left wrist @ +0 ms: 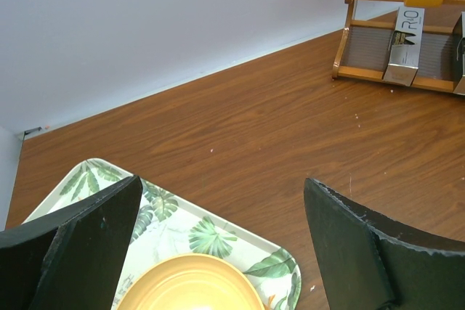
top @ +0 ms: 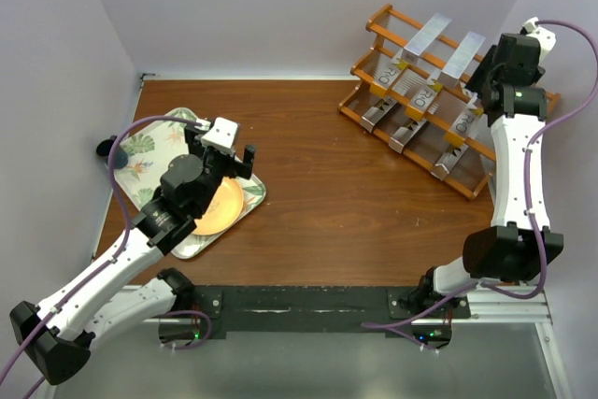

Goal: Place and organize the toothpastes onto the shelf

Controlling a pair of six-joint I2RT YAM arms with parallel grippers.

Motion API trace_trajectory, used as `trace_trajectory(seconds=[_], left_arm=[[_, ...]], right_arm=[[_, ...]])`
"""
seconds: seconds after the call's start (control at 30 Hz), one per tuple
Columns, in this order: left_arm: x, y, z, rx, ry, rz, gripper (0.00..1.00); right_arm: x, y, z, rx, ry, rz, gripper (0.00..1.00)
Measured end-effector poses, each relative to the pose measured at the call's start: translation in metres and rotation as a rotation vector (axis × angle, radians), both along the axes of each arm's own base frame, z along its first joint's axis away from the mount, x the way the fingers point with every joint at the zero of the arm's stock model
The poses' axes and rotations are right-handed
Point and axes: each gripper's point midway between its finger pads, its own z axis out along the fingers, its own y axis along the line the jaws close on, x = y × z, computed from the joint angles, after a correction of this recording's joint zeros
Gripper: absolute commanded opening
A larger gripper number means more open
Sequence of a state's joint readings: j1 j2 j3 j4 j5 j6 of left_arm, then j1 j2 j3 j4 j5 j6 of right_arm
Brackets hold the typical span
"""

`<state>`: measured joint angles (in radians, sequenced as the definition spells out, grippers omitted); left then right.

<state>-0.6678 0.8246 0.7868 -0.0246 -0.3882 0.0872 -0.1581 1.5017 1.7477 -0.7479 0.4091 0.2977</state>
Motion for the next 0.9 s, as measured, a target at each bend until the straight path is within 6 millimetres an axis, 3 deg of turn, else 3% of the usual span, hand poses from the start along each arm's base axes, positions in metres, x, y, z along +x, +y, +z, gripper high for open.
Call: trace_trajectory(seconds=[0.2,0.4,0.63,0.9], left_arm=[[0.000,0.000,0.000,0.000,0.000,0.000,0.98],[0.000,0.000,0.000,0.000,0.000,0.000,0.98],[0.000,0.000,0.001,-0.001,-0.002,0.000,0.98],[-0.009,0.011,0.018,-0.038,-0.048,0.018,0.98]], right_arm=[[-0.001,0.001,0.006,-0.001,-0.026,0.002,0.92],[-0.015,0.004,0.027,-0.011,-0.092,0.007,0.96],[-0.052,0.015,0.065,-0.025,-0.252,0.036,0.98],[-0.123,0.034,0.085,-0.066,-0.456,0.093,0.98]])
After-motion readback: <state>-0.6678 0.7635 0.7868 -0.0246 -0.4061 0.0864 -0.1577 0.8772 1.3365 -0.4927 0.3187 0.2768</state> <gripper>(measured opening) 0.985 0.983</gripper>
